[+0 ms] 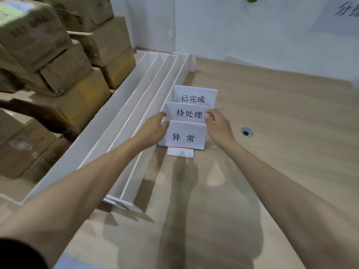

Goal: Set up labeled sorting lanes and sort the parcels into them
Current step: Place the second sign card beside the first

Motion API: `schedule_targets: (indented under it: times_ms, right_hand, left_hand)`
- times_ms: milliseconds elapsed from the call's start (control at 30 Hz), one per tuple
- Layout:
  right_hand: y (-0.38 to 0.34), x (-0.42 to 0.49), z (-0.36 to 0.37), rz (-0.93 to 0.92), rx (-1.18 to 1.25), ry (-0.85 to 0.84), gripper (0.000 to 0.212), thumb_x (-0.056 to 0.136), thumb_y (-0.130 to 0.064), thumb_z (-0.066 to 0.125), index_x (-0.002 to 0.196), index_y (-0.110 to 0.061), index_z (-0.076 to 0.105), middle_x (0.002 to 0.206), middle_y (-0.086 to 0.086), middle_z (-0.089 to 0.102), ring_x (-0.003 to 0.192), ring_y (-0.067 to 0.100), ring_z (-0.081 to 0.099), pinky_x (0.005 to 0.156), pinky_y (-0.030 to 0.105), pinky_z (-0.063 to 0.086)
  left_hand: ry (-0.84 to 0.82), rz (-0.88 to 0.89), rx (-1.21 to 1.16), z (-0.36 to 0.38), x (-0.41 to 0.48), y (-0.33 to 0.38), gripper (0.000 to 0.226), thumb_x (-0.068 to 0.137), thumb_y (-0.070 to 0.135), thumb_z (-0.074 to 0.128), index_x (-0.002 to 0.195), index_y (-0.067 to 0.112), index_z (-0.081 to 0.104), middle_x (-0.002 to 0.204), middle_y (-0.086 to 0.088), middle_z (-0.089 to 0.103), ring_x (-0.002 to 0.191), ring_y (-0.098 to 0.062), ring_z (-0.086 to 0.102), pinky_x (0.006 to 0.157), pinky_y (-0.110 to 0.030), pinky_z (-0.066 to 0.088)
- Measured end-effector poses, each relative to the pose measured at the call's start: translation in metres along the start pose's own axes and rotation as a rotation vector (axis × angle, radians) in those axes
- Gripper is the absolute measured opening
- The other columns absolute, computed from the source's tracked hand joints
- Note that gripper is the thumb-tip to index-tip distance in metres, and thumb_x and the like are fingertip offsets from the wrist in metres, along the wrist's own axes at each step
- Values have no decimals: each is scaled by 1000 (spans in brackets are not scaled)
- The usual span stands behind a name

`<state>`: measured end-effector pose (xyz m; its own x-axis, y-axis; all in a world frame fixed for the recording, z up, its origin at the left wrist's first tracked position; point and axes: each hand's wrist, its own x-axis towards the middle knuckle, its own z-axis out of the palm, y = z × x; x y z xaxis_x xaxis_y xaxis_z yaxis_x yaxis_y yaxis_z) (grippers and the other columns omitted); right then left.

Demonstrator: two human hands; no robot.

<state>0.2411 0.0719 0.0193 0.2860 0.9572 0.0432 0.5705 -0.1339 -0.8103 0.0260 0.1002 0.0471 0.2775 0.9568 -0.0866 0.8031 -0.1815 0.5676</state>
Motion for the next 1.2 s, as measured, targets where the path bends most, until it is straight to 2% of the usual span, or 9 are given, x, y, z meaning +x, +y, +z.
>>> schedule_targets:
  times_ms: [133, 300, 433, 567, 800, 967, 1033, 1133, 1200]
  right_hand:
    - [23, -2, 18, 88, -19, -7, 32, 97, -26, 42, 125, -16, 55, 125, 5, 59, 114, 22, 54, 92, 35, 44]
    - [44, -5, 38, 163, -21, -15, 31, 96, -22, 43, 124, -16, 55, 121, 6, 61, 108, 24, 56, 81, 31, 41]
    - [58, -3, 52, 203, -41, -27, 34, 96, -19, 43, 128, -13, 54, 127, 9, 59, 116, 26, 54, 84, 29, 39]
    - [67, 1, 63, 258, -23, -28, 35, 94, -16, 44, 128, -13, 54, 129, 11, 57, 117, 27, 53, 91, 34, 41]
    - [71, 11, 72, 352, 40, -34, 42, 92, -6, 37, 131, -13, 50, 136, 10, 52, 122, 26, 48, 86, 26, 37]
    - [70, 13, 71, 349, 74, 6, 44, 89, 0, 35, 128, -11, 52, 128, 10, 54, 105, 21, 51, 77, 23, 36]
    - [69, 13, 66, 335, 75, 31, 44, 88, 2, 37, 127, -10, 53, 125, 10, 55, 105, 22, 52, 78, 24, 39]
    - [65, 13, 52, 323, 78, 80, 44, 85, 3, 40, 124, -10, 54, 121, 10, 57, 105, 22, 54, 80, 24, 38]
    - [60, 14, 39, 316, 82, 106, 45, 84, 3, 40, 124, -11, 54, 119, 9, 57, 99, 21, 53, 80, 24, 38]
  left_hand:
    - [-128, -66, -17, 23, 11, -20, 47, 102, 29, 35, 143, 6, 34, 137, -20, 48, 126, -33, 43, 96, -32, 34]
    - [-202, -145, -26, 44, 26, -42, 50, 101, 29, 37, 144, 4, 32, 146, -17, 40, 133, -33, 37, 102, -31, 32]
    - [-204, -179, -41, 55, 36, -58, 50, 98, 28, 40, 142, 4, 36, 145, -18, 38, 135, -31, 34, 109, -37, 31]
    - [-208, -188, -48, 60, 44, -68, 48, 98, 25, 40, 140, 3, 38, 142, -19, 39, 133, -31, 35, 108, -40, 33]
    - [-225, -157, -77, 63, 59, -74, 40, 97, 22, 39, 134, 7, 43, 136, -15, 46, 125, -32, 42, 103, -45, 38]
    - [-205, -123, -85, 63, 65, -73, 38, 97, 19, 40, 133, 6, 43, 133, -17, 46, 122, -32, 43, 100, -41, 40]
    - [-194, -90, -95, 61, 67, -68, 38, 97, 18, 40, 133, 5, 42, 133, -17, 42, 116, -31, 46, 94, -39, 44]
    - [-176, -33, -75, 54, 71, -54, 35, 96, 12, 40, 130, 6, 43, 125, -14, 42, 98, -27, 49, 72, -26, 42]
    - [-151, 21, -58, 49, 74, -44, 36, 92, 6, 40, 128, 7, 45, 120, -18, 45, 97, -30, 51, 73, -27, 39]
